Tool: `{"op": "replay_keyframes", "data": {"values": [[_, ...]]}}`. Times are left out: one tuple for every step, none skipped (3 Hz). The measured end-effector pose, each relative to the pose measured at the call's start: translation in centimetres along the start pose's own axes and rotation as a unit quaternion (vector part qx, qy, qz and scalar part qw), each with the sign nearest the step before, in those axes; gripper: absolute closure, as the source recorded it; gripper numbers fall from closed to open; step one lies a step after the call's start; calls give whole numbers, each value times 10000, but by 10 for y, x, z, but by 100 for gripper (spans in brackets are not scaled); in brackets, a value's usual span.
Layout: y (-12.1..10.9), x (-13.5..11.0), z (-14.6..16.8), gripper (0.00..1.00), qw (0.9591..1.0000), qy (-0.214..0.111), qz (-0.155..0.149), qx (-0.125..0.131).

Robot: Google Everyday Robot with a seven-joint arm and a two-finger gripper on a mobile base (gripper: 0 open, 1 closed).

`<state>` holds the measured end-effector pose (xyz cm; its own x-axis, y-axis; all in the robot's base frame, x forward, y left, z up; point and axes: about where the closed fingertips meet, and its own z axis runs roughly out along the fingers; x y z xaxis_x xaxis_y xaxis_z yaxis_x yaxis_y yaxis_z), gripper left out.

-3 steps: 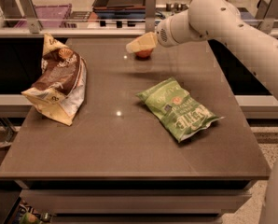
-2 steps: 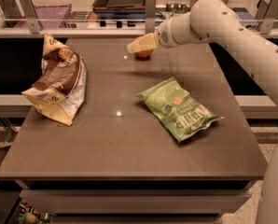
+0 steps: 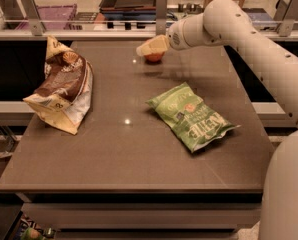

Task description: Pick apple

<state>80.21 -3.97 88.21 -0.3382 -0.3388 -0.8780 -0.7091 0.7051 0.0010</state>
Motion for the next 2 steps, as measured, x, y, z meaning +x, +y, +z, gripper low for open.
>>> {"op": "replay_keyframes", "data": {"values": [[10, 8, 28, 0, 9996, 161, -77, -198], [10, 9, 29, 0, 9996, 165, -78, -203]]}}
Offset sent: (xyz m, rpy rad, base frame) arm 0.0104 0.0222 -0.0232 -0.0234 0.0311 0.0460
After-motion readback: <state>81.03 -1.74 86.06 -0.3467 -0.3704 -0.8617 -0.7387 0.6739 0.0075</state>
